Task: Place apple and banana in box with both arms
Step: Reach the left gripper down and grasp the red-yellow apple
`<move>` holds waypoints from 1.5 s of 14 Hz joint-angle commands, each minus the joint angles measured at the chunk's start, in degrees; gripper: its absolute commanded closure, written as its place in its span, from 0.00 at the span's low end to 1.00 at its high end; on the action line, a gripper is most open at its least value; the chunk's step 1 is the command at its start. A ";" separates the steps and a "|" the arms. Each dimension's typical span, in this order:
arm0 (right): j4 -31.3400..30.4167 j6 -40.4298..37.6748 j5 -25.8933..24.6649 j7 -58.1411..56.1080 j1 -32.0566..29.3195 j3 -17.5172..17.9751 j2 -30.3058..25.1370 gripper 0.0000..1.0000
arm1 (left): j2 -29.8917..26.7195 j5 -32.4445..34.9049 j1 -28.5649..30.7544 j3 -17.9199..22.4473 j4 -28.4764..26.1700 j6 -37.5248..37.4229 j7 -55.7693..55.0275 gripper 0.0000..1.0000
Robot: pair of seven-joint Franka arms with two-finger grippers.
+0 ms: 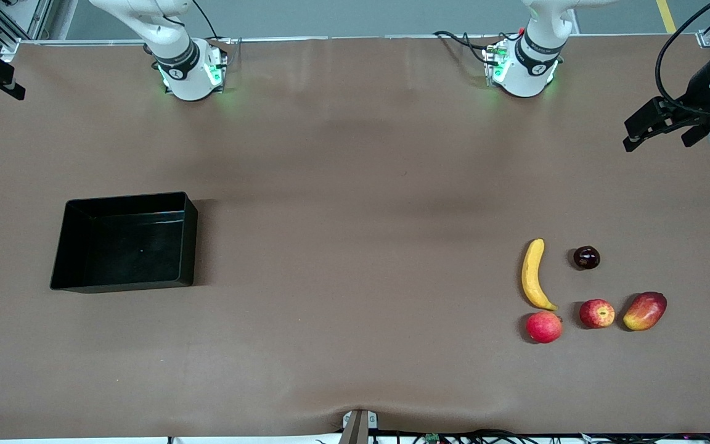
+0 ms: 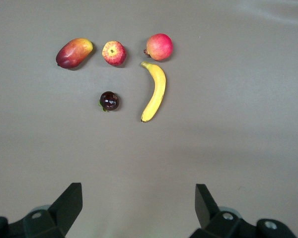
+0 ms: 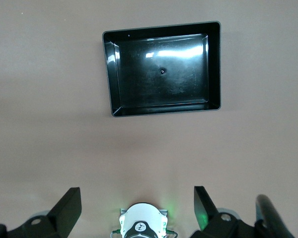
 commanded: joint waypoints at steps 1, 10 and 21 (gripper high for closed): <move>1.30 -0.31 -0.07 -0.82 -1.18 0.58 0.76 0.00 | -0.08 -0.90 0.19 -0.15 0.44 -0.38 1.04 0.00; 1.39 -0.23 -0.07 -0.55 -2.50 0.58 2.08 0.00 | 2.54 0.24 0.54 -0.15 1.94 -0.38 0.96 0.00; 1.39 -0.40 -0.77 -0.82 -8.73 0.40 7.87 0.00 | 23.63 11.03 0.80 -0.24 0.44 21.30 1.74 0.00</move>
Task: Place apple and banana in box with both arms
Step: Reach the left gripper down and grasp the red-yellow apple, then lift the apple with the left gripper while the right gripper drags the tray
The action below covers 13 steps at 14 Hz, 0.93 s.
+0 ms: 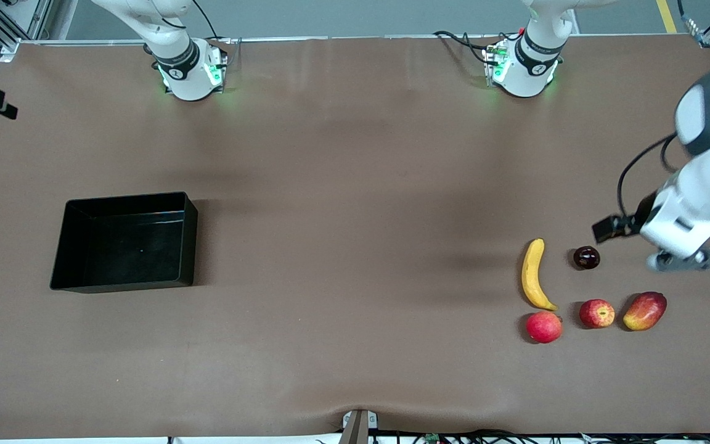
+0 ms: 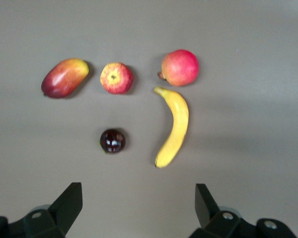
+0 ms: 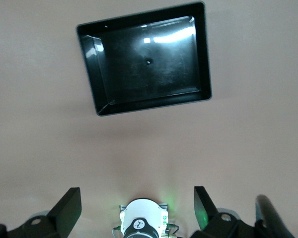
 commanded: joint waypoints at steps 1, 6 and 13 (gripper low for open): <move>1.39 -0.41 -0.73 -0.94 -3.81 0.69 3.73 0.00 | 5.01 4.68 0.69 -0.20 0.92 7.23 5.74 0.00; -0.11 3.78 -2.23 -7.27 -7.34 0.60 12.85 0.00 | 13.98 5.05 4.38 -0.03 1.36 21.93 17.54 0.00; -5.10 27.14 -1.79 -20.16 -10.06 0.69 25.88 0.00 | 23.12 5.05 7.99 0.24 1.53 31.08 26.00 0.00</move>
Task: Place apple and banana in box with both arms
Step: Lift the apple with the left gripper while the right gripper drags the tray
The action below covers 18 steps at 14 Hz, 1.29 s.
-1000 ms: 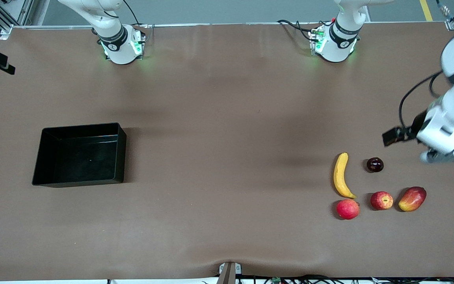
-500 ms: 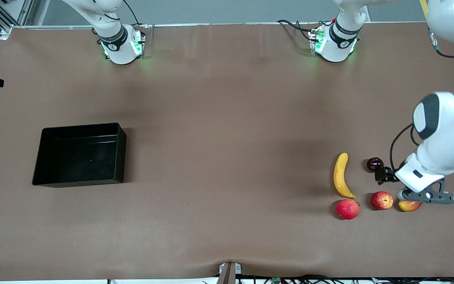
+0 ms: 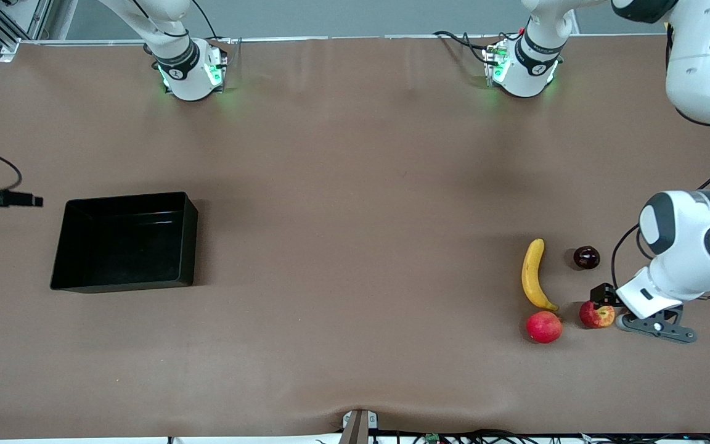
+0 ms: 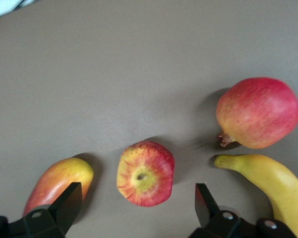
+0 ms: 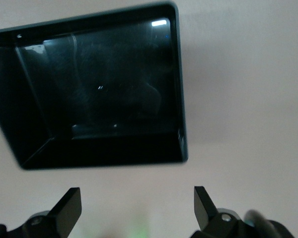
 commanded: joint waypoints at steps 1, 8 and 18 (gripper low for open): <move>-3.97 9.16 -0.75 -6.58 -2.68 0.97 1.46 0.00 | 2.46 1.26 0.49 -0.32 1.26 1.16 0.82 0.00; -13.63 25.43 -0.23 -11.93 -5.75 1.14 5.24 0.21 | 5.54 3.19 0.49 -0.23 1.35 5.28 1.87 0.10; -16.03 21.44 1.09 -13.09 -5.94 3.07 3.32 1.00 | 4.94 3.72 1.19 -0.32 1.18 6.79 3.63 1.00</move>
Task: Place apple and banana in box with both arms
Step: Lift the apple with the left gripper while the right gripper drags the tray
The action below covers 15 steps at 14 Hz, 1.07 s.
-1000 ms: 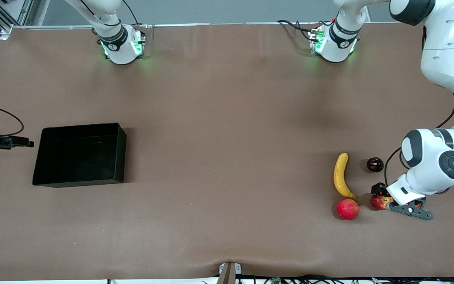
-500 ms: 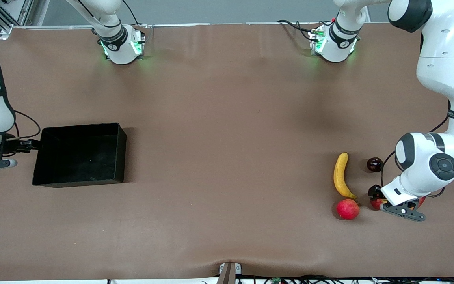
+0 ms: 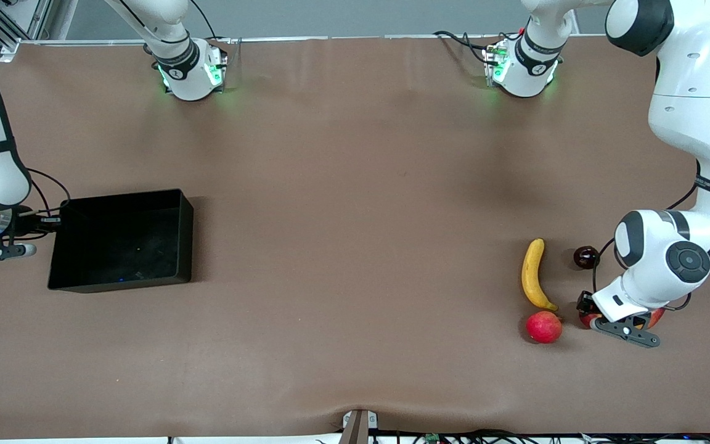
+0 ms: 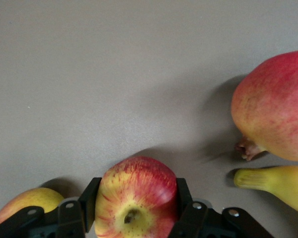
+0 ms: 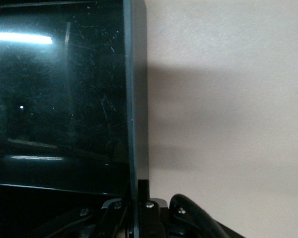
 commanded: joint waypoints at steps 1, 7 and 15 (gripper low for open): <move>0.31 -6.44 1.09 -0.15 0.07 2.55 -3.56 1.00 | -2.21 1.54 0.64 -0.70 0.10 -0.56 0.69 1.00; 9.81 -29.13 14.36 0.03 4.36 4.93 -4.62 1.00 | -16.95 0.58 0.46 -2.02 -7.35 -9.43 -0.45 1.00; 10.34 -26.96 14.80 30.39 25.45 4.93 -9.02 1.00 | -32.53 -2.06 0.46 -13.07 -15.63 -20.77 -19.49 1.00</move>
